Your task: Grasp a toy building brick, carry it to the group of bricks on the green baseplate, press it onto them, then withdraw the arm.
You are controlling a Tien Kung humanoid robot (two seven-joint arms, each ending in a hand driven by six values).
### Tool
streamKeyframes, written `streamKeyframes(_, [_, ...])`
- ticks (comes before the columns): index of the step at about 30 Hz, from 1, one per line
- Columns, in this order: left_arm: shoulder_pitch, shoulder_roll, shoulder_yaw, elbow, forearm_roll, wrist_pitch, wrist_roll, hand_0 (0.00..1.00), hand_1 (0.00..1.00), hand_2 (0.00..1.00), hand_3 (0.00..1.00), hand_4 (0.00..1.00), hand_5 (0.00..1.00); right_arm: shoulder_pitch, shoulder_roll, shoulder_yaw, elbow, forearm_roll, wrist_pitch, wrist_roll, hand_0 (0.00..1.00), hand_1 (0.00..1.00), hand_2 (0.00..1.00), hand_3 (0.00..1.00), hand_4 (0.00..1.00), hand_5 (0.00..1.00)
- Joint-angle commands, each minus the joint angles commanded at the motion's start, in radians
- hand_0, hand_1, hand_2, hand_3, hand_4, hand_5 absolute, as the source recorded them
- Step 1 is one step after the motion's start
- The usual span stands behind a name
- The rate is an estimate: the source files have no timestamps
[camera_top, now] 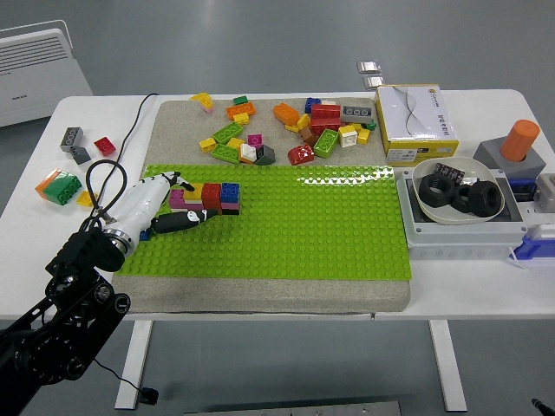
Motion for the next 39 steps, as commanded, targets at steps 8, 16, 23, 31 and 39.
streamKeyframes(8, [0.001,0.001,-0.001,-0.002,0.002,0.01,0.003,0.966,0.939,0.939,0.65,0.984,0.735,-0.003,0.0,0.001,0.0,0.0,0.0,0.0,0.518,0.619,0.622,0.779,0.827,0.963])
streamKeyframes(16, [0.016,0.004,-0.001,-0.057,0.01,0.028,0.022,0.966,0.935,0.934,0.644,0.973,0.712,-0.009,0.002,0.011,0.0,0.0,0.001,-0.002,0.518,0.616,0.624,0.779,0.827,0.963])
streamKeyframes(23, [0.04,-0.009,-0.011,-0.125,0.053,0.072,0.076,0.96,0.929,0.931,0.623,0.931,0.64,-0.011,0.006,0.032,0.0,0.0,0.004,-0.006,0.518,0.617,0.624,0.78,0.827,0.964])
streamKeyframes(31, [0.135,0.006,-0.096,-0.266,-0.032,0.142,-0.001,0.953,0.92,0.928,0.64,0.899,0.563,-0.013,0.008,0.06,0.0,0.0,0.008,-0.009,0.518,0.617,0.624,0.779,0.827,0.965])
streamKeyframes(39, [0.266,0.05,-0.248,-0.303,-0.133,0.133,-0.184,0.822,0.768,0.79,0.701,0.654,0.035,-0.02,0.011,0.023,0.0,0.0,0.005,-0.019,0.518,0.616,0.637,0.776,0.827,0.971])
